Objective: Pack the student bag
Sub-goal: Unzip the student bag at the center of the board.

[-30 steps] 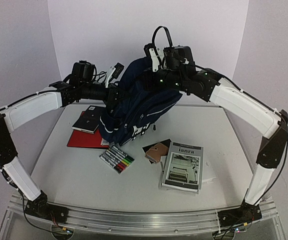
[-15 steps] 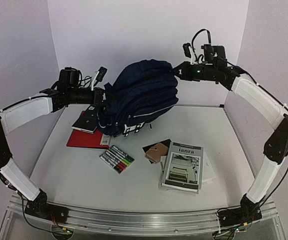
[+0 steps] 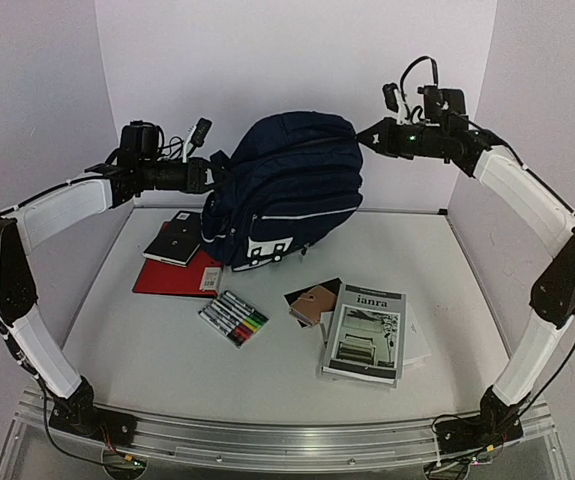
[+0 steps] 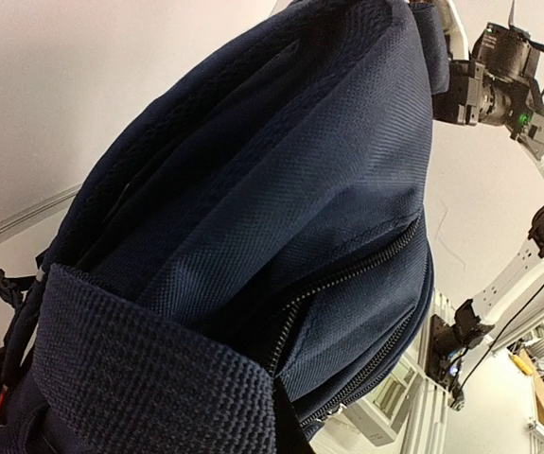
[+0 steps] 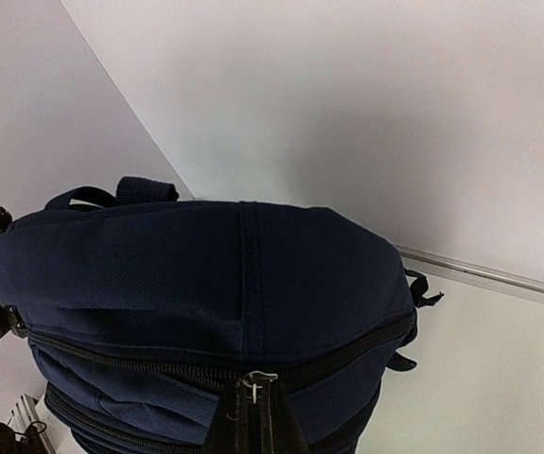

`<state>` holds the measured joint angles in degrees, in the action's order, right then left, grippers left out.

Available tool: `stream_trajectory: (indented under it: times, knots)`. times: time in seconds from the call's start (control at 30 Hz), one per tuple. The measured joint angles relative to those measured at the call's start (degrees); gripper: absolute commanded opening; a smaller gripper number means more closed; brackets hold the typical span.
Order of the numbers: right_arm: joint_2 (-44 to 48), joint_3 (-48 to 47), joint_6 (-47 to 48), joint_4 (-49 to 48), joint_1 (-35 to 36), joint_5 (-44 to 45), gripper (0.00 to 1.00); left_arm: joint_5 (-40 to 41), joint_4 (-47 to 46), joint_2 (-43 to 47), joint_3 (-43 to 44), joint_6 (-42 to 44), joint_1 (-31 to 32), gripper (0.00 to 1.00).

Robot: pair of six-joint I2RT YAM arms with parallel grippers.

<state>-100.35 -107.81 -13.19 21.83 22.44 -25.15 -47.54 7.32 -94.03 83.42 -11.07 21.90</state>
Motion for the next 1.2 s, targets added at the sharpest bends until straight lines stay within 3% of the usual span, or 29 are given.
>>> stream_trajectory:
  times: [0.23,0.47,0.53,0.63,0.77,1.0,1.2]
  knots:
    - [1.98,-3.79,-0.86,0.35,0.1,-1.2,0.0,-4.56,-6.56,-3.92,4.18,-8.49,-2.19,0.0]
    - [2.23,-2.75,-2.47,-0.09,0.5,-3.41,0.0,-8.55,-11.99,-8.11,4.42,-14.93,-4.88,0.13]
    - [2.23,-1.6,-3.02,-1.57,0.48,-3.55,0.0,-8.98,-12.11,-8.47,4.42,-14.91,-5.77,0.23]
    - [2.23,0.21,-3.63,-4.02,0.48,-3.73,0.0,-9.26,-11.6,-8.38,4.43,-13.31,-6.77,0.46]
    - [2.23,1.12,-4.15,-5.75,0.66,-3.81,0.0,-8.86,-7.84,-8.18,5.02,-9.43,-7.2,0.65]
    - [2.19,1.64,-4.78,-6.9,1.93,-3.76,0.0,-6.51,-0.29,-6.7,10.86,-1.0,-3.28,0.83]
    - [1.85,1.77,-4.94,-7.7,2.93,-3.64,0.0,-3.36,4.06,-6.59,17.66,5.73,4.24,0.87]
